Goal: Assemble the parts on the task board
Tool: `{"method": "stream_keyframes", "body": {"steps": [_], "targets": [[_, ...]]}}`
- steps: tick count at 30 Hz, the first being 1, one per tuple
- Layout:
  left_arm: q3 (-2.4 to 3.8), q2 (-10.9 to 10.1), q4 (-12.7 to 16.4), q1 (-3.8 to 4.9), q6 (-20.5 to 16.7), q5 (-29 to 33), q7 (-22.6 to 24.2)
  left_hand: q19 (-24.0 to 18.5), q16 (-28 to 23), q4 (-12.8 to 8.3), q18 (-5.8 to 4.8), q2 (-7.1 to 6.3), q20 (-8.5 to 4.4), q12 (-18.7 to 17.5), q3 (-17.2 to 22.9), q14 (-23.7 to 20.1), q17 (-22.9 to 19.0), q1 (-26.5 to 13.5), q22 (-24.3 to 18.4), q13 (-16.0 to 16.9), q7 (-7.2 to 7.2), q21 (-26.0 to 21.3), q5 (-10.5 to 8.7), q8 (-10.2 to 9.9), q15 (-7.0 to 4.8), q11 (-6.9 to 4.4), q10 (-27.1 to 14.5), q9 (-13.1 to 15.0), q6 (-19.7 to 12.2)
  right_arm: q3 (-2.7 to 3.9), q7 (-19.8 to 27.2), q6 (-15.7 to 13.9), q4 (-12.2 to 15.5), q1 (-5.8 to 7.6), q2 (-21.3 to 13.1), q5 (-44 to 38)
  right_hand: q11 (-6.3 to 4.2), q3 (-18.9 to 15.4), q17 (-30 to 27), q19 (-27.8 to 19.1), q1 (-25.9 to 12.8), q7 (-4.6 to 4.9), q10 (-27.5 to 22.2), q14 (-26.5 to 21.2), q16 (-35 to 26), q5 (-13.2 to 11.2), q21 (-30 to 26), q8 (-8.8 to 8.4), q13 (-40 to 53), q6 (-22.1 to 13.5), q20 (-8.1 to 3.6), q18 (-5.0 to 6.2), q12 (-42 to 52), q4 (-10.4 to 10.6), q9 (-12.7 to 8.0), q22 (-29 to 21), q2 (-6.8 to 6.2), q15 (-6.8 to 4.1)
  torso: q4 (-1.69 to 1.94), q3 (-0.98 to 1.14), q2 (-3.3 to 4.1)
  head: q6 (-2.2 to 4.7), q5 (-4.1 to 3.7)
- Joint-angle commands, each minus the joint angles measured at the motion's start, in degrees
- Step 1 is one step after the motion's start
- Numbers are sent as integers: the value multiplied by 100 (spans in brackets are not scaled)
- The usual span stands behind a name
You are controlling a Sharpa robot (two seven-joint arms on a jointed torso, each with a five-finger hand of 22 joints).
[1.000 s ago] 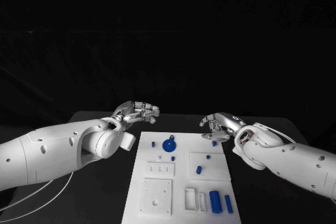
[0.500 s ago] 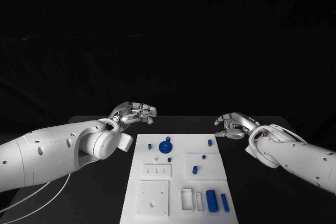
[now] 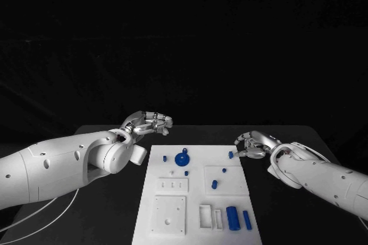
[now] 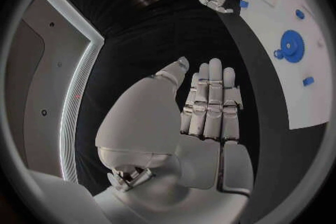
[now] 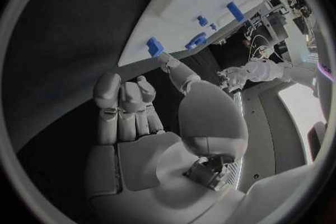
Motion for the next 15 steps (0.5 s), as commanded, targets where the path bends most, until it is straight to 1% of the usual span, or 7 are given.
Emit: {"method": "stream_keyframes", "body": {"steps": [1,5,7,9,11,13,15], "targets": [[3,3,25,1,63,2,71,-24,-21,-42,-27,1,13,-30,-5,-44,-9,-54,78,8,33,-26,-6,-24,1,28,12,5,12,3,117,206,-64,-18,33,21,2,-32,5,-25,69,67,-26,-27,-20,17,2,-18,-6,59,2,705,-32,-6,-5,105,-5,3,26,12,24,-3,-30],[4,-17,56,1,56,2,68,-25,-22,-45,-27,0,13,-31,-4,-45,-9,-54,77,8,33,-26,-6,-25,1,28,11,5,11,2,139,313,-105,-58,52,21,-7,-35,6,-29,85,56,-28,-28,-22,33,2,-27,-7,43,4,705,-32,-7,-10,105,10,-5,43,20,46,-9,-42],[5,-22,61,2,56,2,66,-25,-22,-47,-27,-1,13,-32,-4,-45,-9,-54,77,8,33,-27,-7,-25,1,29,11,5,11,2,145,357,-116,-81,56,21,-19,-29,6,-37,115,44,-34,-31,-28,79,0,-33,-9,35,9,705,-34,-5,-13,104,37,-17,45,32,53,-11,-38],[5,-32,70,2,56,0,63,-25,-22,-50,-27,-2,12,-33,-3,-45,-9,-55,77,8,33,-27,-7,-26,1,29,11,6,10,1,146,393,-124,-96,66,21,-31,-4,8,-54,172,32,-48,-39,-39,227,0,-36,-13,34,20,705,-39,-2,-17,104,59,-29,42,36,56,-26,-35],[6,-39,79,3,55,-7,63,-26,-22,-53,-26,-3,12,-34,-2,-45,-9,-55,77,8,33,-27,-7,-27,1,29,10,6,10,1,147,418,-123,-112,72,21,-35,15,14,-65,202,29,-54,-41,-46,460,6,-38,-15,37,34,705,-37,-1,-22,107,54,-34,44,42,61,-28,-39],[7,-45,85,3,54,-12,64,-26,-22,-54,-26,-4,12,-35,-1,-46,-9,-55,77,8,33,-27,-7,-27,1,29,10,6,10,1,147,437,-130,-120,81,21,-37,22,18,-69,216,26,-55,-40,-48,561,12,-39,-15,39,39,705,-34,-2,-24,107,53,-36,42,40,62,-42,-36],[8,-47,90,4,55,-15,64,-26,-23,-57,-26,-5,12,-36,0,-46,-9,-55,77,9,33,-27,-7,-28,1,29,10,6,9,1,148,442,-139,-127,90,21,-39,37,22,-71,239,24,-55,-40,-50,665,18,-37,-16,45,44,705,-31,-3,-25,107,57,-38,44,34,53,-58,-34]]}}
